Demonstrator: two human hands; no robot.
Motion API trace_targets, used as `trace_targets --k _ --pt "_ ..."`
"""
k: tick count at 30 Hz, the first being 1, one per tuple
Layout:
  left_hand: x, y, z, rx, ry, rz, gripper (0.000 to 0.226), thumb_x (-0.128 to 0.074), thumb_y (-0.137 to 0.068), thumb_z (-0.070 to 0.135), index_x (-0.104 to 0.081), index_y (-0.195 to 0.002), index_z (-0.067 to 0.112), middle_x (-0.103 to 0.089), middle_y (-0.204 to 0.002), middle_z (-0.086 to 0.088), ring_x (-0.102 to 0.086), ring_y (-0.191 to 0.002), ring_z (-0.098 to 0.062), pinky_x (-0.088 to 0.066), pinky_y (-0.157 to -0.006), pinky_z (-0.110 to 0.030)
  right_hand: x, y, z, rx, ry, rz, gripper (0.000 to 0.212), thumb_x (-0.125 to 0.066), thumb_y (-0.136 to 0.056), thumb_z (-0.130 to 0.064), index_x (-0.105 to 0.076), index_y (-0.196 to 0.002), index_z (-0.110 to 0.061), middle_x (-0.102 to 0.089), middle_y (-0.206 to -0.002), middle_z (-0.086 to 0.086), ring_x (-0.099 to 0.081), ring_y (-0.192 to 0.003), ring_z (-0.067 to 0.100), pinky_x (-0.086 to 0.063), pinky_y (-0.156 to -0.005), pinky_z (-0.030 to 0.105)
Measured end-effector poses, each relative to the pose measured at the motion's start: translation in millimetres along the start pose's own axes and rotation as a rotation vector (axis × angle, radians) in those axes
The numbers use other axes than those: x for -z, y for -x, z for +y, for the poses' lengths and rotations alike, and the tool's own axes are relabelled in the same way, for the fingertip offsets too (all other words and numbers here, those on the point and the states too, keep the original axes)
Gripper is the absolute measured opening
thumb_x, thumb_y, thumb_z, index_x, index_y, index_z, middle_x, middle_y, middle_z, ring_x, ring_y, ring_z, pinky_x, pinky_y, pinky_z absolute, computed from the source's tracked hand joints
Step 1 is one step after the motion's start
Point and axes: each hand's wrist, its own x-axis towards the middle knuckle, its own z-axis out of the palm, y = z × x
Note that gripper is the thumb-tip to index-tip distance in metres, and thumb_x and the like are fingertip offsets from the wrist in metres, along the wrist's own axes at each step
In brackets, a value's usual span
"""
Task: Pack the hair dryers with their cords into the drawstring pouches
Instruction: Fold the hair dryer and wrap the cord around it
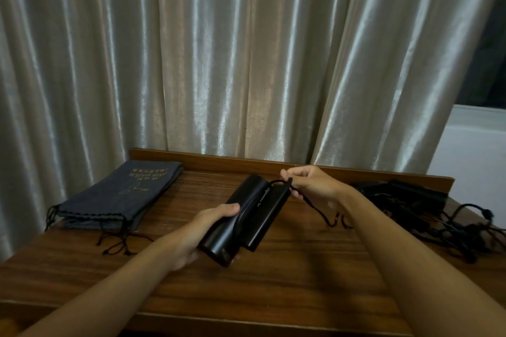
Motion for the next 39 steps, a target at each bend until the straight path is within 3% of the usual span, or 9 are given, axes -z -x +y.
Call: trace_targets --k 5,10,14,19,23,26,29,33,39 --pt "-10.4 -10.3 7.8 -0.136 0.287 0.113 0.067 -0.069 -0.076 0.059 -0.057 -0.130 0.023 -0.070 -0.114 -0.017 -0.069 -0.086 -0.031 -0.057 -0.070 -0.037 -33.1 0.7 32.2 -0.047 -0.020 0.190 0.038 -0.050 -0.097 -0.041 -0.068 -0.094 -0.008 -0.061 -0.071 0.000 -0.055 -0.064 0.012 -0.047 -0.064 0.023" --pt "-18.4 -38.8 20.6 -0.245 0.483 0.621 0.060 -0.067 -0.084 0.049 -0.052 -0.133 0.017 -0.069 -0.112 -0.016 -0.067 -0.099 -0.032 -0.053 -0.093 -0.047 -77.0 17.2 72.4 -0.108 0.283 0.212 0.036 -0.035 -0.104 -0.042 -0.063 -0.100 -0.020 -0.064 -0.072 -0.001 -0.061 -0.065 0.014 -0.052 -0.069 0.029" --pt "-13.4 -50.7 32.6 -0.343 0.457 0.907 0.048 -0.062 -0.089 0.050 -0.044 -0.124 0.021 -0.061 -0.107 -0.004 -0.062 -0.097 -0.021 -0.049 -0.084 -0.037 -86.9 37.6 91.6 -0.099 0.576 0.293 0.030 -0.031 -0.106 -0.035 -0.060 -0.099 -0.029 -0.064 -0.082 -0.001 -0.059 -0.070 0.005 -0.052 -0.071 0.026" --pt "-10.3 -56.6 18.5 -0.489 0.101 0.994 0.061 -0.062 -0.092 0.041 -0.031 -0.138 0.017 -0.055 -0.111 0.000 -0.059 -0.101 -0.020 -0.047 -0.079 -0.027 -94.5 50.2 71.8 0.311 1.195 0.330 0.030 -0.057 -0.097 -0.014 -0.060 -0.123 -0.029 -0.066 -0.105 -0.008 -0.060 -0.089 0.010 -0.052 -0.088 0.031" --pt "-1.4 -59.6 4.5 -0.415 -0.229 1.044 0.067 -0.066 -0.088 0.045 -0.033 -0.139 0.018 -0.058 -0.113 -0.002 -0.062 -0.099 -0.024 -0.054 -0.084 -0.042 -87.0 48.0 38.1 0.668 1.461 0.395 0.043 -0.089 -0.064 -0.011 -0.070 -0.101 -0.021 -0.065 -0.084 -0.007 -0.058 -0.069 0.007 -0.049 -0.066 0.019" --pt "6.6 -55.6 -1.7 -0.330 -0.520 0.945 0.060 -0.068 -0.083 0.053 -0.046 -0.131 0.026 -0.061 -0.104 0.007 -0.064 -0.092 -0.018 -0.053 -0.071 -0.032 -76.2 34.3 8.0 0.867 1.492 0.450 0.018 -0.080 -0.075 -0.015 -0.069 -0.090 -0.015 -0.064 -0.082 -0.002 -0.056 -0.068 0.009 -0.046 -0.062 0.020" --pt "14.6 -48.2 -6.4 -0.348 -0.509 0.683 0.050 -0.073 -0.079 0.050 -0.057 -0.122 0.029 -0.066 -0.103 0.007 -0.067 -0.088 -0.014 -0.055 -0.067 -0.027 -62.4 22.1 -18.8 0.914 1.487 0.439 0.013 -0.061 -0.087 -0.021 -0.070 -0.088 -0.011 -0.066 -0.083 0.003 -0.061 -0.070 0.014 -0.051 -0.064 0.026" --pt "9.6 -31.0 -7.0 -0.281 -0.378 0.366 0.047 -0.075 -0.075 0.050 -0.062 -0.118 0.035 -0.070 -0.107 0.004 -0.071 -0.090 -0.011 -0.057 -0.069 -0.025 -37.0 6.2 -33.8 0.637 1.466 0.388 0.034 -0.053 -0.096 -0.039 -0.067 -0.092 -0.009 -0.065 -0.084 0.002 -0.063 -0.072 0.018 -0.050 -0.063 0.030" --pt "-1.3 -10.9 10.0 -0.214 -0.255 0.298 0.047 -0.068 -0.073 0.062 -0.066 -0.113 0.037 -0.075 -0.099 0.001 -0.073 -0.087 -0.018 -0.057 -0.073 -0.030 -6.6 -14.3 -21.1 0.478 1.144 0.289 0.013 -0.061 -0.096 -0.023 -0.067 -0.090 -0.013 -0.060 -0.088 -0.008 -0.059 -0.083 0.010 -0.048 -0.076 0.027"
